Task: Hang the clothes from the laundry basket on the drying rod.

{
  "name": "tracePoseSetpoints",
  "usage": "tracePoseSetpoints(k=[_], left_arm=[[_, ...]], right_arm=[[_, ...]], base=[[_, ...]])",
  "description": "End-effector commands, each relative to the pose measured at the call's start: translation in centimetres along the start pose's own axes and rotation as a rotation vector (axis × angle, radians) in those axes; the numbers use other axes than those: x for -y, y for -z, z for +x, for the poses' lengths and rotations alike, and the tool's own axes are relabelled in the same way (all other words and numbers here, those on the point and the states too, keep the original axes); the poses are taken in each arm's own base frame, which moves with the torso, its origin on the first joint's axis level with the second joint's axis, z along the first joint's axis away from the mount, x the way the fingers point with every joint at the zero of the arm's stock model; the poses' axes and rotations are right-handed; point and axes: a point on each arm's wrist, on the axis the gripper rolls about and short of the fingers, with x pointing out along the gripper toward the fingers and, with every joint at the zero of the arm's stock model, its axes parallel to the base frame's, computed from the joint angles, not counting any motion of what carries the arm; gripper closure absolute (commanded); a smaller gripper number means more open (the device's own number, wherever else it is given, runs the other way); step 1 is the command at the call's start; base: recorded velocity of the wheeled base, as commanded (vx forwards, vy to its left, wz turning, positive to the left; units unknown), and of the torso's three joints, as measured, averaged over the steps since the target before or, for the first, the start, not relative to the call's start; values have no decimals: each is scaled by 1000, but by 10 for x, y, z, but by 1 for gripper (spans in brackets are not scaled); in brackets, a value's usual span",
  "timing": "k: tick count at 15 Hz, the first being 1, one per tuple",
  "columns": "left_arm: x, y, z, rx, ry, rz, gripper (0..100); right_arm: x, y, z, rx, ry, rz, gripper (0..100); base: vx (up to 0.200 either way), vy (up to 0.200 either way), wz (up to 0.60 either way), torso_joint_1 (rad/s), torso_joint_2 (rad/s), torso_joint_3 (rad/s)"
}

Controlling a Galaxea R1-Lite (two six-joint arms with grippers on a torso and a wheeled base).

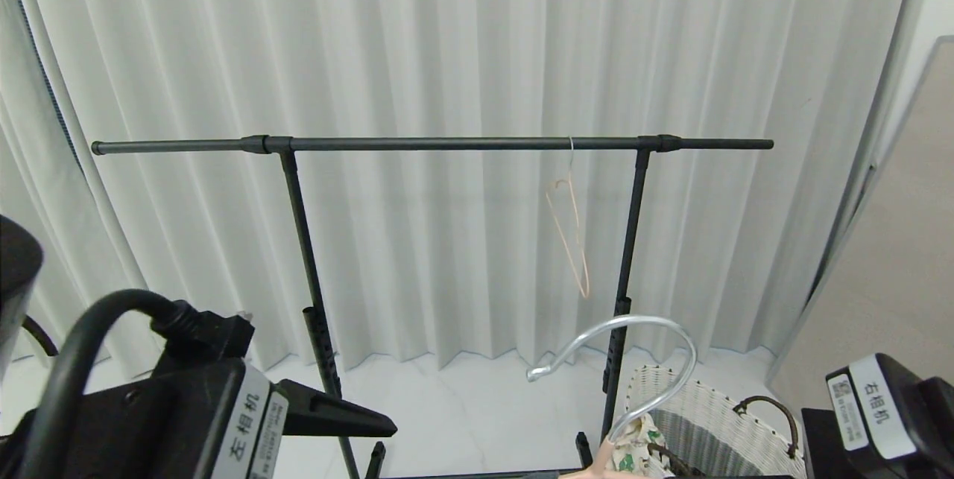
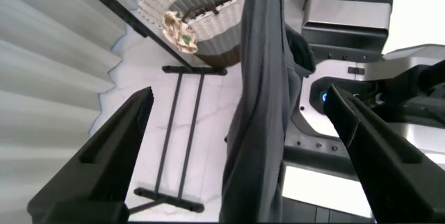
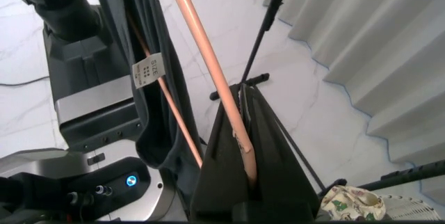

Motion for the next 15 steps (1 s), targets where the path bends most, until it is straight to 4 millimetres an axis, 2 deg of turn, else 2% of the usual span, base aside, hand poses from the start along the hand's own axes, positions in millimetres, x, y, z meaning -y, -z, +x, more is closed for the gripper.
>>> tracePoseSetpoints(k=[1,10,11,15], left_arm=[[-2,0,5,-17,9,-6,100],[-1,4,7,-34,2,-13,100],[-1,5,6,-36,-3,-13,100],[-7,6,7,-56,-128,-17,100]], right_arm=[[0,0,1,-2,-2,0,100],[0,-1,-2,12,6,2,100],[0,-1,-3,14,6,2,0],[5,-1,-4,13,64,10,0]], base=[[0,0,0,0,0,0],[0,0,0,0,0,0],[0,0,0,0,0,0],[0,0,0,0,0,0]])
